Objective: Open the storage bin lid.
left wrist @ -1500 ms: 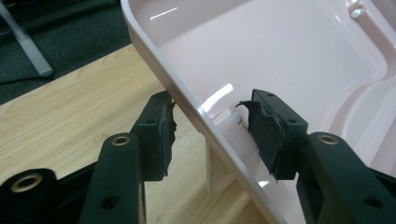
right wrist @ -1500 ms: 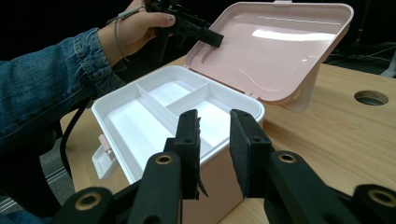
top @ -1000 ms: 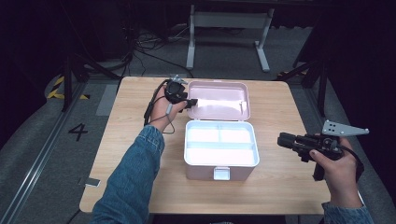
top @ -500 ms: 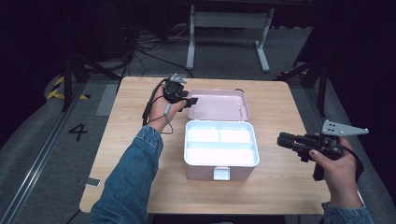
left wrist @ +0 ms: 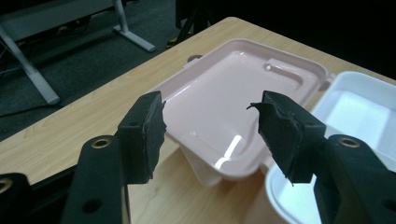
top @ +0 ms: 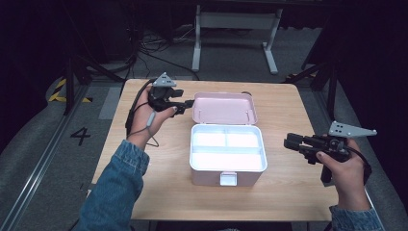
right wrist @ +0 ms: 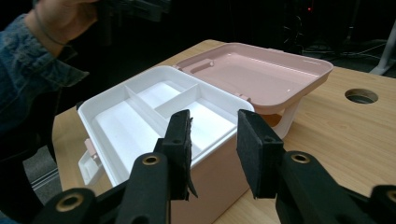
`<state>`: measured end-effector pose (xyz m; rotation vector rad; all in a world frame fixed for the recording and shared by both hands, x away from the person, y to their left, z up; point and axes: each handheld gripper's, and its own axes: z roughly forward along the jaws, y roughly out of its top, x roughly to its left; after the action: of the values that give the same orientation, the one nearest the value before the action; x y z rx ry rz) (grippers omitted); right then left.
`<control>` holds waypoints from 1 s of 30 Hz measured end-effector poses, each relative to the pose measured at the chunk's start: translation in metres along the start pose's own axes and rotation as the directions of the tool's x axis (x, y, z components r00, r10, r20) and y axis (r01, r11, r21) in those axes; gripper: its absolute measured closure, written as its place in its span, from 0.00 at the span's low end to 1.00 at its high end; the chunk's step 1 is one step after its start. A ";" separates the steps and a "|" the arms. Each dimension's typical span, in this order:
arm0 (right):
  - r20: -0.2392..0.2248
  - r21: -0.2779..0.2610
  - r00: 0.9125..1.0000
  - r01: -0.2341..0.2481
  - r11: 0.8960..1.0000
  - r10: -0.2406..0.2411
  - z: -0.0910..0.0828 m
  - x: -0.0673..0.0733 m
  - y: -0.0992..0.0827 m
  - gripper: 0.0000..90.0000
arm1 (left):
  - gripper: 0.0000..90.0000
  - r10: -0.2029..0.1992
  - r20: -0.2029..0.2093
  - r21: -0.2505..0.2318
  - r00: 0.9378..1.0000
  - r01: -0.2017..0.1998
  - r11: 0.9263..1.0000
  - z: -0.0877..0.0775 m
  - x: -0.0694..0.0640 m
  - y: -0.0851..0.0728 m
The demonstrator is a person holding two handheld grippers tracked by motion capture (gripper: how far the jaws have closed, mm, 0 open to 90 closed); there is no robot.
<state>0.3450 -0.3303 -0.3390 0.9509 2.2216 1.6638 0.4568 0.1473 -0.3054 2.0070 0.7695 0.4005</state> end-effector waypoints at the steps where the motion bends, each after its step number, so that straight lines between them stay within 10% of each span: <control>1: 0.000 0.000 1.000 0.001 1.000 -0.001 0.001 -0.001 0.001 0.73 | 0.46 0.009 -0.004 -0.001 1.000 -0.009 1.000 -0.008 -0.002 -0.002; 10: 0.012 0.010 1.000 -0.002 1.000 0.002 0.010 -0.011 0.010 0.66 | 0.44 0.023 -0.012 0.006 1.000 -0.023 1.000 -0.060 -0.020 -0.022; 15: 0.110 0.077 0.993 0.029 0.997 -0.037 0.017 -0.018 0.015 0.62 | 0.40 0.038 -0.062 0.068 0.997 -0.034 0.997 -0.082 -0.024 -0.039; 30: 0.197 0.193 0.980 -0.034 0.981 -0.004 0.027 -0.046 0.017 0.51 | 0.34 0.005 -0.164 0.190 0.986 0.027 0.981 -0.113 -0.018 -0.089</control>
<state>0.4010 -0.3343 -0.3417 1.1285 2.2767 1.3095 0.3485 0.2427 -0.3216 2.1675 0.9517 0.5061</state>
